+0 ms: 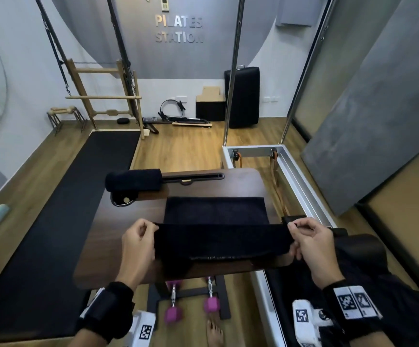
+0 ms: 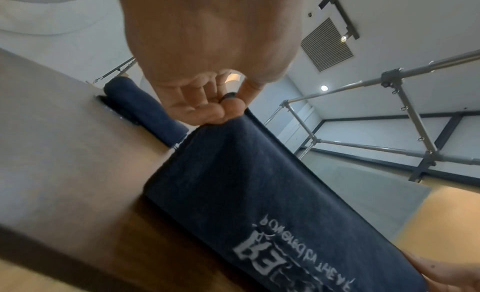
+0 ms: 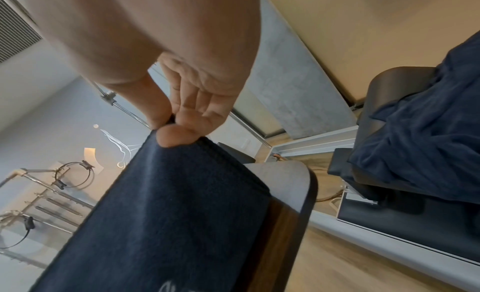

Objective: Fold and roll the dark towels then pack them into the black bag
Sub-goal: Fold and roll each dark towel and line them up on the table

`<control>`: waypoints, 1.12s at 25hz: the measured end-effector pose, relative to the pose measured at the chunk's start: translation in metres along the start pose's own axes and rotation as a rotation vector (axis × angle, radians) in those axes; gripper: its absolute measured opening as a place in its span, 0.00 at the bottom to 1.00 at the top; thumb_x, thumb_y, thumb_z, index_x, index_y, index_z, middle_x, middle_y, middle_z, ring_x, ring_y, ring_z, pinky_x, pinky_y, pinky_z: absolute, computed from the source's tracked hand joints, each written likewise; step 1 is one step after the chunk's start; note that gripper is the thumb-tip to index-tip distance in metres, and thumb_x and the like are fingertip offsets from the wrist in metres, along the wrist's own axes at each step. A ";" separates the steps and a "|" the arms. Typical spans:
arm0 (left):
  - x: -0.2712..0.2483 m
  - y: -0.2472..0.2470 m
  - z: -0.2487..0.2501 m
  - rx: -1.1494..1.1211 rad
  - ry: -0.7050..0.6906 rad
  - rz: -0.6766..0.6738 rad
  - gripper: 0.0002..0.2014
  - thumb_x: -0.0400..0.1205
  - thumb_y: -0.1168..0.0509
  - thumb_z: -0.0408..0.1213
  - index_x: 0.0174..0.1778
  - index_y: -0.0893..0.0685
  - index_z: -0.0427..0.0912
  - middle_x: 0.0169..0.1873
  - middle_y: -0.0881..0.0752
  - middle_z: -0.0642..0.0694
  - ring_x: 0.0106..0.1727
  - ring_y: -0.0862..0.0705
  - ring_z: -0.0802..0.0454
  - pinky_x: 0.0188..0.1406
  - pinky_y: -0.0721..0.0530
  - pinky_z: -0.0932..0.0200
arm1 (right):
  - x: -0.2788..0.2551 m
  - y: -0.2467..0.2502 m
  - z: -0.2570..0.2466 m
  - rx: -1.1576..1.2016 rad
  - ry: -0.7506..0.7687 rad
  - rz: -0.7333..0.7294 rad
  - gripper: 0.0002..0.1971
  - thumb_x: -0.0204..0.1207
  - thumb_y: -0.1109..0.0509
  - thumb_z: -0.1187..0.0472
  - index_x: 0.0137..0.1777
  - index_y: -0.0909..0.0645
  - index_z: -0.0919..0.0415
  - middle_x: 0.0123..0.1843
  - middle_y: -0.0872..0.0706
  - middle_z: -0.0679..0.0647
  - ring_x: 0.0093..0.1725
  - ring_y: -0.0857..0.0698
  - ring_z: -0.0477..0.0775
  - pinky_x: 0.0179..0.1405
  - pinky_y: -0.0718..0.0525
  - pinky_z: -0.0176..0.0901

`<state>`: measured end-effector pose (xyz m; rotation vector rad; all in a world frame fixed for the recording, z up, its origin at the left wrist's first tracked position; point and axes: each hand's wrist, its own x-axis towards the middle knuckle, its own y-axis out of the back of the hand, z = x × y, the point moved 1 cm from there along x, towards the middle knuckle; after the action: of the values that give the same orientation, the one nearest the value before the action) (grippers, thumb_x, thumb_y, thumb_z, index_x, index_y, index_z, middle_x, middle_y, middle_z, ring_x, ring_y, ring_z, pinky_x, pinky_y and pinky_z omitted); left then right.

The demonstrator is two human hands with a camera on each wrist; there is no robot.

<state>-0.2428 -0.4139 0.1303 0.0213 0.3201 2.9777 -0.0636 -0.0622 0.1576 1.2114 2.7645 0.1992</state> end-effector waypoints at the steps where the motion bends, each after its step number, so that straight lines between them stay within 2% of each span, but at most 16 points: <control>1: 0.000 -0.002 -0.007 0.014 0.012 0.011 0.14 0.92 0.38 0.35 0.40 0.18 0.39 0.21 0.25 0.48 0.21 0.27 0.50 0.19 0.31 0.59 | 0.003 0.000 0.006 -0.026 -0.008 0.000 0.07 0.85 0.27 0.65 0.49 0.19 0.69 0.22 0.19 0.63 0.16 0.24 0.57 0.15 0.25 0.41; 4: 0.013 -0.011 -0.013 0.064 0.029 0.048 0.12 0.89 0.33 0.38 0.38 0.16 0.45 0.26 0.16 0.47 0.23 0.22 0.52 0.18 0.27 0.58 | 0.022 -0.007 0.014 -0.054 -0.020 -0.001 0.07 0.84 0.24 0.61 0.45 0.16 0.62 0.22 0.20 0.68 0.15 0.25 0.57 0.14 0.28 0.38; 7: 0.042 -0.024 -0.014 0.112 0.057 0.102 0.09 0.88 0.31 0.42 0.42 0.12 0.50 0.35 0.09 0.54 0.26 0.16 0.56 0.18 0.21 0.60 | 0.059 -0.023 0.019 -0.069 -0.028 -0.002 0.08 0.83 0.23 0.61 0.44 0.16 0.64 0.22 0.19 0.64 0.16 0.24 0.56 0.15 0.30 0.35; 10: 0.078 -0.037 -0.019 0.153 0.083 0.141 0.07 0.87 0.30 0.44 0.42 0.13 0.52 0.36 0.09 0.55 0.29 0.14 0.51 0.20 0.18 0.57 | 0.104 -0.043 0.025 -0.086 -0.065 0.000 0.09 0.82 0.23 0.63 0.43 0.17 0.66 0.23 0.18 0.59 0.16 0.24 0.57 0.14 0.31 0.35; 13: 0.104 -0.052 -0.027 0.238 0.181 0.155 0.08 0.86 0.31 0.45 0.42 0.14 0.52 0.38 0.09 0.49 0.29 0.11 0.46 0.33 0.08 0.45 | 0.138 -0.065 0.035 -0.149 -0.150 -0.025 0.10 0.82 0.23 0.64 0.43 0.19 0.67 0.27 0.17 0.61 0.14 0.22 0.54 0.13 0.31 0.37; 15: 0.114 -0.061 -0.033 0.293 0.258 0.155 0.06 0.87 0.31 0.43 0.45 0.14 0.49 0.35 0.10 0.47 0.30 0.09 0.44 0.42 0.06 0.39 | 0.148 -0.075 0.043 -0.160 -0.206 -0.067 0.08 0.83 0.25 0.68 0.48 0.21 0.70 0.36 0.15 0.64 0.14 0.20 0.52 0.12 0.28 0.38; 16: 0.116 -0.064 -0.036 0.295 0.270 0.158 0.05 0.88 0.32 0.41 0.49 0.14 0.45 0.37 0.11 0.45 0.33 0.09 0.43 0.45 0.06 0.37 | 0.149 -0.078 0.045 -0.153 -0.211 -0.080 0.07 0.83 0.25 0.69 0.51 0.21 0.72 0.40 0.14 0.65 0.16 0.18 0.52 0.13 0.25 0.39; 18: 0.114 -0.066 -0.036 0.354 0.200 0.161 0.07 0.88 0.33 0.41 0.59 0.16 0.42 0.53 0.14 0.43 0.46 0.10 0.42 0.53 0.09 0.38 | 0.148 -0.078 0.047 -0.151 -0.142 -0.063 0.07 0.82 0.24 0.70 0.54 0.19 0.72 0.45 0.13 0.66 0.20 0.14 0.55 0.17 0.20 0.40; 19: 0.108 -0.068 -0.033 0.430 0.122 0.165 0.10 0.88 0.32 0.42 0.63 0.18 0.45 0.60 0.19 0.45 0.49 0.13 0.44 0.54 0.13 0.42 | 0.146 -0.077 0.046 -0.182 -0.068 -0.037 0.06 0.81 0.23 0.70 0.54 0.17 0.68 0.47 0.12 0.64 0.23 0.13 0.55 0.19 0.18 0.39; 20: 0.099 -0.071 -0.027 0.503 0.014 0.168 0.10 0.88 0.32 0.42 0.64 0.19 0.47 0.63 0.23 0.48 0.49 0.16 0.47 0.52 0.16 0.47 | 0.143 -0.075 0.043 -0.226 0.018 -0.019 0.06 0.80 0.23 0.69 0.52 0.15 0.62 0.48 0.12 0.61 0.26 0.12 0.55 0.21 0.18 0.38; 21: 0.088 -0.077 -0.020 0.561 -0.107 0.151 0.08 0.88 0.32 0.43 0.61 0.18 0.48 0.60 0.23 0.50 0.47 0.18 0.50 0.48 0.19 0.51 | 0.140 -0.077 0.040 -0.278 0.097 -0.037 0.06 0.80 0.22 0.69 0.50 0.14 0.58 0.48 0.12 0.57 0.30 0.12 0.54 0.24 0.17 0.37; 22: 0.076 -0.085 -0.014 0.605 -0.207 0.076 0.03 0.88 0.32 0.43 0.55 0.17 0.50 0.55 0.21 0.52 0.46 0.19 0.53 0.44 0.20 0.53 | 0.136 -0.080 0.038 -0.329 0.153 -0.100 0.06 0.79 0.22 0.69 0.47 0.13 0.56 0.46 0.11 0.55 0.34 0.12 0.54 0.27 0.16 0.37; 23: 0.064 -0.095 -0.009 0.650 -0.257 -0.054 0.05 0.89 0.33 0.44 0.49 0.17 0.51 0.48 0.19 0.54 0.44 0.19 0.54 0.41 0.21 0.53 | 0.131 -0.084 0.036 -0.397 0.185 -0.197 0.07 0.79 0.23 0.69 0.46 0.12 0.56 0.43 0.10 0.53 0.37 0.12 0.53 0.32 0.14 0.39; 25: 0.042 -0.111 -0.008 0.768 -0.224 -0.342 0.13 0.91 0.38 0.49 0.42 0.19 0.50 0.40 0.19 0.56 0.41 0.19 0.55 0.38 0.23 0.52 | 0.123 -0.089 0.035 -0.606 0.234 -0.366 0.05 0.79 0.23 0.68 0.45 0.11 0.57 0.40 0.10 0.51 0.42 0.12 0.52 0.44 0.13 0.45; 26: 0.036 -0.115 -0.009 0.829 -0.213 -0.417 0.15 0.92 0.41 0.51 0.42 0.20 0.51 0.41 0.20 0.56 0.42 0.19 0.56 0.38 0.22 0.52 | 0.120 -0.088 0.035 -0.695 0.254 -0.403 0.05 0.79 0.23 0.67 0.45 0.11 0.57 0.39 0.10 0.50 0.42 0.12 0.51 0.46 0.14 0.46; 28: 0.034 -0.117 -0.010 0.894 -0.240 -0.453 0.14 0.94 0.46 0.51 0.45 0.23 0.51 0.44 0.23 0.56 0.46 0.21 0.58 0.38 0.20 0.53 | 0.114 -0.080 0.035 -0.793 0.277 -0.415 0.05 0.79 0.25 0.67 0.44 0.12 0.56 0.36 0.13 0.49 0.39 0.15 0.50 0.43 0.18 0.46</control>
<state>-0.2603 -0.2984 0.0957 0.3423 1.3620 2.1382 -0.1922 -0.0294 0.1038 0.4249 2.5970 1.3307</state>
